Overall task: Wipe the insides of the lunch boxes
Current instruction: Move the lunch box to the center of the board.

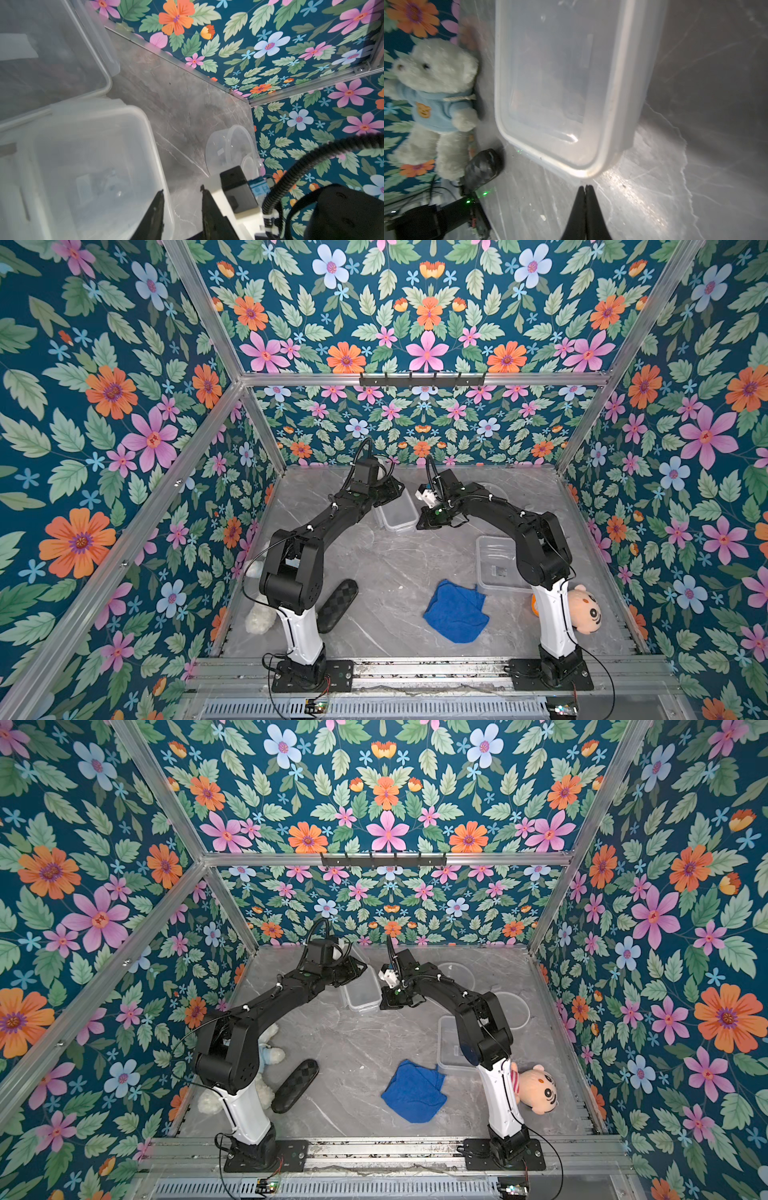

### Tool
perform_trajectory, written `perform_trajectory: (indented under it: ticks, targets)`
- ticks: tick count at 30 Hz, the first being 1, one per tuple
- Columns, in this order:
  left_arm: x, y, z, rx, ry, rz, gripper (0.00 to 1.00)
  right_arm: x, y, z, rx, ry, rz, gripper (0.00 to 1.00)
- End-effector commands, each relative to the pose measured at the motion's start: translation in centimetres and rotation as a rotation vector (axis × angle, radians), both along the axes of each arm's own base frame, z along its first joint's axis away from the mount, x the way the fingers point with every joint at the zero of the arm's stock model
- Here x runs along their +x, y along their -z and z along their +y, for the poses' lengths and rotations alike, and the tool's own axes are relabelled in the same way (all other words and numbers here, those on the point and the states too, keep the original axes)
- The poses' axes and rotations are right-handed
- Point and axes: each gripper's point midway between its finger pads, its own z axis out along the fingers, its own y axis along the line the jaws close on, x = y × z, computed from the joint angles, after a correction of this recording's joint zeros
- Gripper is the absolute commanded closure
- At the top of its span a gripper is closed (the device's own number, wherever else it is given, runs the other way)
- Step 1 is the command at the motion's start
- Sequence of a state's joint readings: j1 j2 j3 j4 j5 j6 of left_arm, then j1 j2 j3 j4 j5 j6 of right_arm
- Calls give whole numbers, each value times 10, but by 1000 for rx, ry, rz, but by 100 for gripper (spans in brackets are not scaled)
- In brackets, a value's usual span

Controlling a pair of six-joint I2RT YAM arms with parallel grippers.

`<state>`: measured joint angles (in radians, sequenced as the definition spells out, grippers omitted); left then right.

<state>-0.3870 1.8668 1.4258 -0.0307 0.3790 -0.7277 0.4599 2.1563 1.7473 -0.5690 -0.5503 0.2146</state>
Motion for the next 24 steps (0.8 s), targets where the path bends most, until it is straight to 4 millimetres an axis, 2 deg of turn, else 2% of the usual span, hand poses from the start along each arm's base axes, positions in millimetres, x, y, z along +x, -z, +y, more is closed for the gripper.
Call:
perform_trajectory:
  ticks: [1, 3, 5, 8, 10, 15, 18, 24]
  targets:
    - [0, 19, 3, 51, -13, 47, 67, 34, -32, -19, 129, 77, -65, 96]
    - [2, 33, 9, 81, -41, 80, 66, 50, -44, -36, 141, 110, -91, 91]
    - [4, 45, 15, 119, -70, 110, 66, 63, -54, -42, 178, 119, -121, 82]
    - [7, 60, 24, 170, -111, 148, 58, 80, -67, -30, 286, 81, -143, 72]
    - [9, 64, 29, 194, -138, 157, 53, 90, -68, -20, 340, 66, -145, 66]
    - [17, 52, 51, 212, -219, 138, 47, 110, -53, 1, 367, 78, -123, 62]
    - [21, 45, 66, 221, -265, 130, 47, 104, -36, 17, 367, 52, -72, 68]
    - [28, 42, 93, 224, -318, 145, 46, 59, -20, 47, 466, -15, 1, 71]
